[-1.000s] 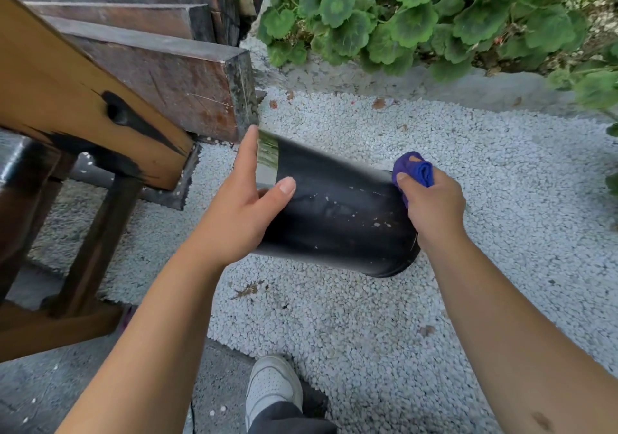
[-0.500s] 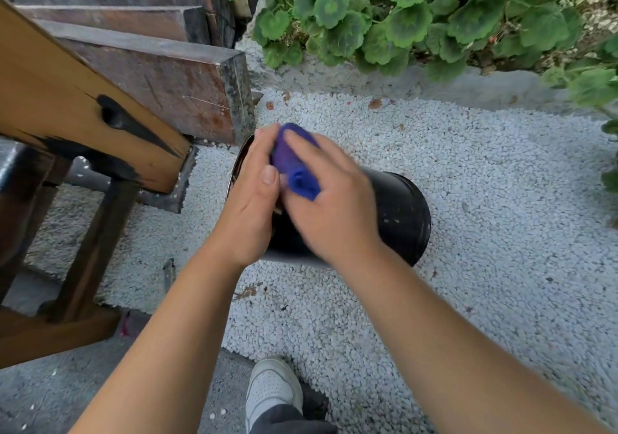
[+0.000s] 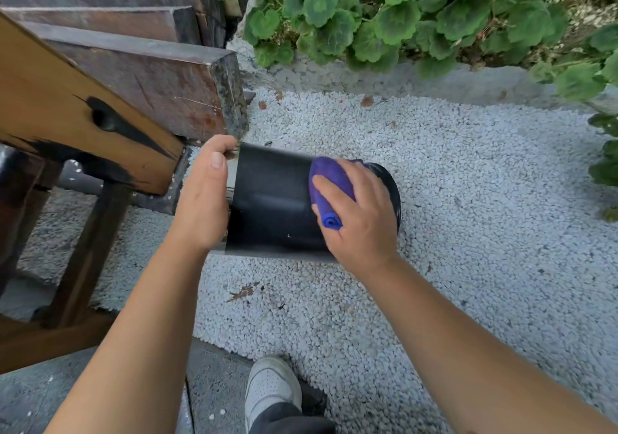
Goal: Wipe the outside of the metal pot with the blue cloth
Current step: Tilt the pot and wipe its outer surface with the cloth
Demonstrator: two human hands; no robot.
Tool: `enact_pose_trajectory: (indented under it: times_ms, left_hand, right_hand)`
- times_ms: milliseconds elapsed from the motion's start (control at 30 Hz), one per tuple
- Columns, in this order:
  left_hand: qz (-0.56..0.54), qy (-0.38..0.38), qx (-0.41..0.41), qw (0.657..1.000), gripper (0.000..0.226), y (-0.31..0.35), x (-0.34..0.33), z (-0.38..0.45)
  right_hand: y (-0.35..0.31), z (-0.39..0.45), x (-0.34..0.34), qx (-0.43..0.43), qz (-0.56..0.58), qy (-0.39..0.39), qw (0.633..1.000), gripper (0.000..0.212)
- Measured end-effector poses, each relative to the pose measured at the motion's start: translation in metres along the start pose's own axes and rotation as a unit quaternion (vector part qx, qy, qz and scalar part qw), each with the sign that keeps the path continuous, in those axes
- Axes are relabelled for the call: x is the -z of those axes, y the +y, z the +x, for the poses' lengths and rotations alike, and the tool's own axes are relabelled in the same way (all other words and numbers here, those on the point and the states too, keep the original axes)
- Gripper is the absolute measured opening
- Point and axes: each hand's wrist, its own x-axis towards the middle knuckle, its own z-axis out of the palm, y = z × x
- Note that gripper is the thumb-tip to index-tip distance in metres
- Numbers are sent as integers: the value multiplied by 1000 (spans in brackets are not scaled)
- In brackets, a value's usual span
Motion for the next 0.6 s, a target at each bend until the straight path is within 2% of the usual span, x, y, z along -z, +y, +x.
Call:
enact_pose_trajectory:
  times_ms: [133,300,400,433,500,600]
  left_hand:
    - [-4,0,-4,1000,44,0,0,1]
    - [-13,1,-42,999,37,9,-10,-1]
    - [15,1,-62,998,33,17,-18,0]
    - [25,2,-66,998,34,20,-20,1]
    - [31,3,-68,997,35,24,-24,4]
    - [36,9,-67,997,31,28,-28,7]
  right_hand:
    - [18,2,6,-35,-1,1,999,31]
    - [42,8,15,-207,-6,10,978,33]
    - [56,16,23,-327,24,46,944,35]
    - [53,17,25,-343,28,63,937,36]
    - [29,20,24,-317,44,72,945,38]
    - [-20,19,16,-191,70,49,978,38]
